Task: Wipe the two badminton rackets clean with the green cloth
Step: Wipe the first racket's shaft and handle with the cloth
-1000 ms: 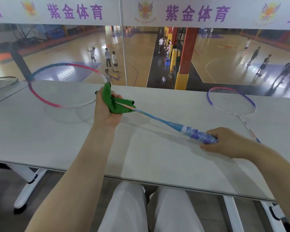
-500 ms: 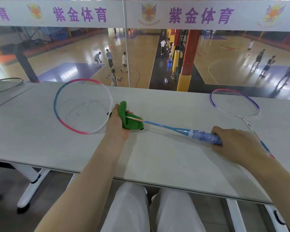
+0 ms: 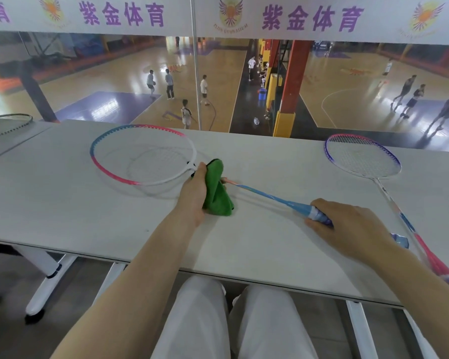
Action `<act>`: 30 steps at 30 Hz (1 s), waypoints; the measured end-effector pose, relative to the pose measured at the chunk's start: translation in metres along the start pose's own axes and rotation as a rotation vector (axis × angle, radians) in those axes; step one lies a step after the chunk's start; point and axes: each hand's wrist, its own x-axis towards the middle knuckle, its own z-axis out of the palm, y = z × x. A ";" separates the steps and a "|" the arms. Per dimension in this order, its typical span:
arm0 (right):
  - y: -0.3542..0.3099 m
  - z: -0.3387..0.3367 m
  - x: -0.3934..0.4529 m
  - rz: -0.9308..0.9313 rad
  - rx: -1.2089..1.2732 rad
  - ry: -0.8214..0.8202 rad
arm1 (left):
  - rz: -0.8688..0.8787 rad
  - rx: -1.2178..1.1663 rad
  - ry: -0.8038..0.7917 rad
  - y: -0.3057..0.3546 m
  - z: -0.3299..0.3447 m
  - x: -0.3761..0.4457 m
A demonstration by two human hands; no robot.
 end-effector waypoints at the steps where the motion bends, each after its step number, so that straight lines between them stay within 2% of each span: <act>1: 0.004 0.000 -0.001 0.014 -0.012 0.007 | -0.016 0.065 -0.038 0.001 0.000 -0.004; 4: 0.015 0.003 -0.003 0.076 -0.072 -0.020 | -0.072 0.193 -0.134 0.002 0.002 -0.019; 11: 0.024 -0.004 -0.015 0.120 -0.135 -0.080 | -0.122 0.083 -0.272 0.002 0.005 -0.051; 17: 0.030 -0.014 -0.022 0.151 -0.145 -0.099 | -0.164 -0.090 -0.477 -0.003 -0.009 -0.065; 20: 0.040 -0.018 -0.027 0.166 -0.205 -0.102 | -0.152 -0.106 -0.491 -0.003 -0.016 -0.067; 27: 0.066 -0.021 -0.033 0.185 -0.195 -0.102 | -0.028 0.088 -0.512 0.000 -0.034 -0.068; 30: 0.080 -0.022 -0.032 0.126 -0.186 -0.118 | 0.027 0.142 -0.490 0.008 -0.041 -0.069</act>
